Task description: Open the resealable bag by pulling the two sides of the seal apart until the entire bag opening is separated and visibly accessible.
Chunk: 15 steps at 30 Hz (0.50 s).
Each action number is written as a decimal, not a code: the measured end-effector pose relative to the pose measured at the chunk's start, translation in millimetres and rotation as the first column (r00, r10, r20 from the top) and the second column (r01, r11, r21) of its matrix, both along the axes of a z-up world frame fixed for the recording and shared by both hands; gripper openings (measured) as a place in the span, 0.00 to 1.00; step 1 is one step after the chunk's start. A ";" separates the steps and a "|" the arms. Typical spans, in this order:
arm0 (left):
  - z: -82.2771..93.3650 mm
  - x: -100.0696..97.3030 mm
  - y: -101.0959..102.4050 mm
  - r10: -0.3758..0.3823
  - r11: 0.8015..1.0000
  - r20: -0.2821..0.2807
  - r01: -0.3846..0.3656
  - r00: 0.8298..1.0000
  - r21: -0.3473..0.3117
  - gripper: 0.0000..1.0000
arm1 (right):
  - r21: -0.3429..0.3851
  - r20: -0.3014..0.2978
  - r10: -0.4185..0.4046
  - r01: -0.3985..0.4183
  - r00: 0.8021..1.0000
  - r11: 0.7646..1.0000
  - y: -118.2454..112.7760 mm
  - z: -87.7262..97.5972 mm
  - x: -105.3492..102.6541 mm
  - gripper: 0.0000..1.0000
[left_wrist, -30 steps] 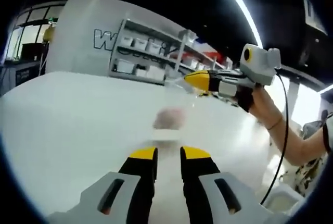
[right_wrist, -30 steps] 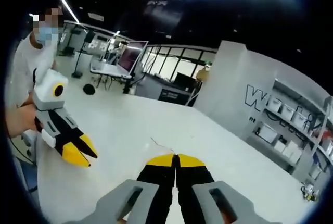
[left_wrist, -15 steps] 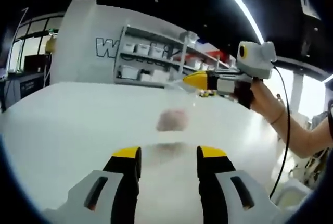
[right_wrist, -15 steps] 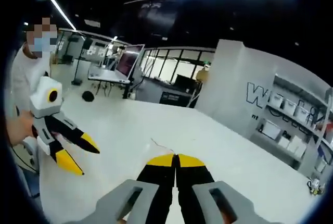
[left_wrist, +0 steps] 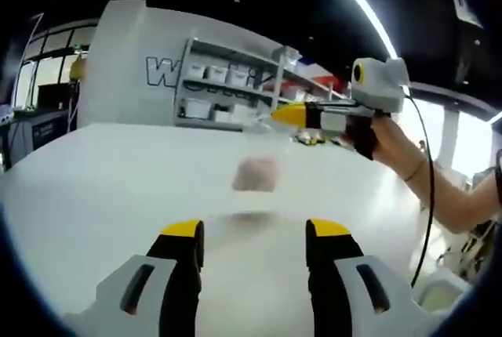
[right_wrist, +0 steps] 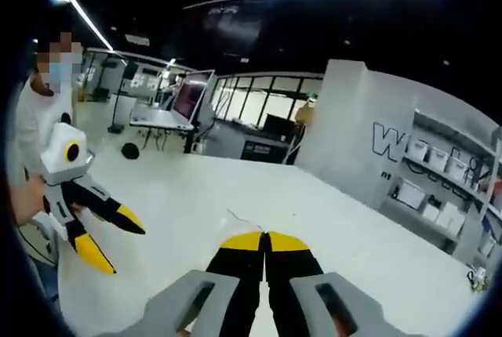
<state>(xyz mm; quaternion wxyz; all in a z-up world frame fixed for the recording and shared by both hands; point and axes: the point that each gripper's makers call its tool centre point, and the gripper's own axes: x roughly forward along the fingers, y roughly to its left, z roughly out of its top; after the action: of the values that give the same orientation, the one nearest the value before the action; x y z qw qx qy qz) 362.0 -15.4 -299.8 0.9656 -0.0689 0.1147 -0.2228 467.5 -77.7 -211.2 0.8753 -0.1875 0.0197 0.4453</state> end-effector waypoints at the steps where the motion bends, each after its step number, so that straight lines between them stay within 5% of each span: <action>1: 0.0 -0.4 0.2 0.001 1.000 0.000 -0.001 1.000 0.000 0.54 | 0.004 -0.007 0.005 -0.005 1.000 1.000 1.4 0.7 0.3 0.00; 15: -1.5 -2.1 2.0 0.011 1.000 -0.004 -0.011 1.000 0.011 0.54 | 0.007 -0.026 0.017 -0.017 1.000 1.000 14.8 9.8 23.8 0.00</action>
<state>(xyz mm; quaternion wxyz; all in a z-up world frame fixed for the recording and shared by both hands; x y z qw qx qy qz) 359.9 -13.4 -301.3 0.9669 -0.0649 0.1175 -0.2169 491.2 -62.9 -201.4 0.8718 -0.1787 0.0279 0.4553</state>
